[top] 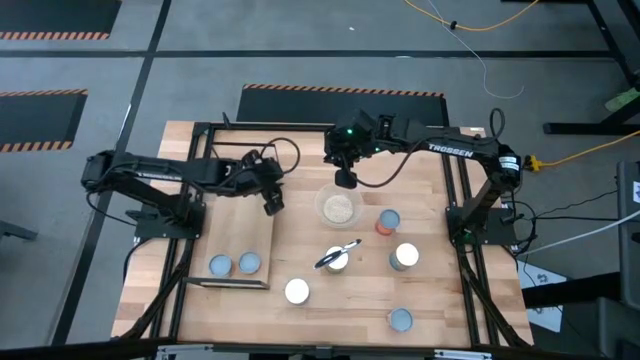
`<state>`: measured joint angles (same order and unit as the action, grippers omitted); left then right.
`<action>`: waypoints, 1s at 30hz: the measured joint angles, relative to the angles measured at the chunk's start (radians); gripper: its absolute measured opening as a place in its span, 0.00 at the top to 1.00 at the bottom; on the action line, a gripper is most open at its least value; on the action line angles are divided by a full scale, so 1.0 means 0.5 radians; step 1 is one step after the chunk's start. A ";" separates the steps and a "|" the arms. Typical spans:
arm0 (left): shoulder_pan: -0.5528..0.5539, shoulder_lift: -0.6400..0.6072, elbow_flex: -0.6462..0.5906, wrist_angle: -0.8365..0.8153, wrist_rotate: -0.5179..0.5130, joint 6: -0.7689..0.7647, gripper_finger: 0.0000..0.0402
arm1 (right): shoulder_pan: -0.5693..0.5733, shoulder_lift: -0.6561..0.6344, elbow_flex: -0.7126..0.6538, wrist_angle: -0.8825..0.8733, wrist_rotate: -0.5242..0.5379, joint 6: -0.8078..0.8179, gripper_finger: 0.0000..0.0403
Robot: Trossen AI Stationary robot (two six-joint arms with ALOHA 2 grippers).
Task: Pick and place cans onto a shelf
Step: Put the canned pears on the shelf
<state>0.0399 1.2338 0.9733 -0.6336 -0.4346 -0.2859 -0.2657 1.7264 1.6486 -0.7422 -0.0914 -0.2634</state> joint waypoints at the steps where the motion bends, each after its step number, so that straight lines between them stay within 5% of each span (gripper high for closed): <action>1: 0.008 0.009 0.001 -0.001 -0.024 0.001 0.73 | 0.000 0.000 0.001 0.000 0.000 0.001 0.91; 30: 0.041 0.192 -0.011 -0.192 -0.062 -0.004 0.73 | 0.000 0.000 0.001 -0.011 0.002 0.001 0.91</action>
<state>0.0605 1.3298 0.9680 -0.7295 -0.4656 -0.2878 -0.2657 1.7264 1.6489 -0.7477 -0.0906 -0.2630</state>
